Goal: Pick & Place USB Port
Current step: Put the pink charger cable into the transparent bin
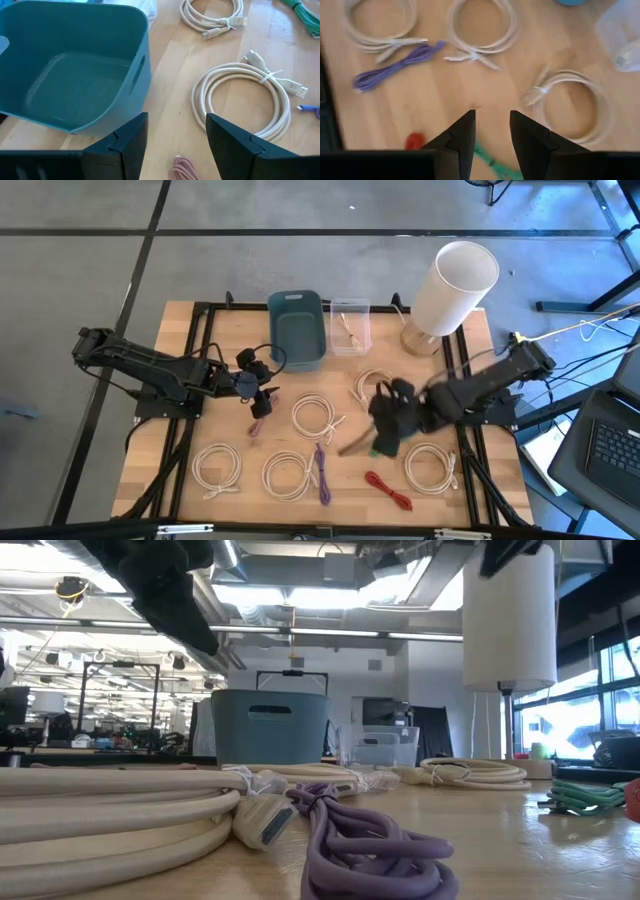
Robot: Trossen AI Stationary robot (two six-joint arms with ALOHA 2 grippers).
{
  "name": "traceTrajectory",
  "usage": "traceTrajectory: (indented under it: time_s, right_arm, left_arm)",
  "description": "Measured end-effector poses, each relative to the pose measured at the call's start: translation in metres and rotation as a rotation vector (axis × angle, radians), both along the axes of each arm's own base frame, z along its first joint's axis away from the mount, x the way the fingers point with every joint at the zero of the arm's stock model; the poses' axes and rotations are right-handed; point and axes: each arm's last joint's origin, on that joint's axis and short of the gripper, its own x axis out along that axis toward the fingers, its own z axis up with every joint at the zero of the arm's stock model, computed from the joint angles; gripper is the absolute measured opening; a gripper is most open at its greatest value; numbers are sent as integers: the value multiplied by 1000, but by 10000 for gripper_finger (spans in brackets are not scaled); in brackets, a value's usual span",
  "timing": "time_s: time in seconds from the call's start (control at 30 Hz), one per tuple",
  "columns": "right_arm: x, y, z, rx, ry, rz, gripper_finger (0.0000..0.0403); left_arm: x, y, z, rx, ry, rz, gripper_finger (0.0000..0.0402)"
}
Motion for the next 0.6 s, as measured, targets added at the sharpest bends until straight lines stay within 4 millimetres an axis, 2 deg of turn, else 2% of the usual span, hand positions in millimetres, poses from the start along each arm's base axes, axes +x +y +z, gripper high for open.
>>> traceTrajectory:
  time_s: [0.1, 0.23, 0.43, 0.6]
  right_arm:
    - [-11, 20, -9, -38, -32, -2, 123]
    - [-24, 31, -24, -131, -65, -11, 123]
    - [-28, 27, -48, -270, -108, -48, 123]
    - [-26, 19, -65, -280, -90, -77, 123]
  left_arm:
    - [-2, -2, -3, -107, 24, -6, 194]
    - [-13, -4, -12, -295, 146, 33, 194]
    - [-25, -2, -27, -366, 308, 255, 194]
    - [-12, -9, -47, -380, 368, 342, 194]
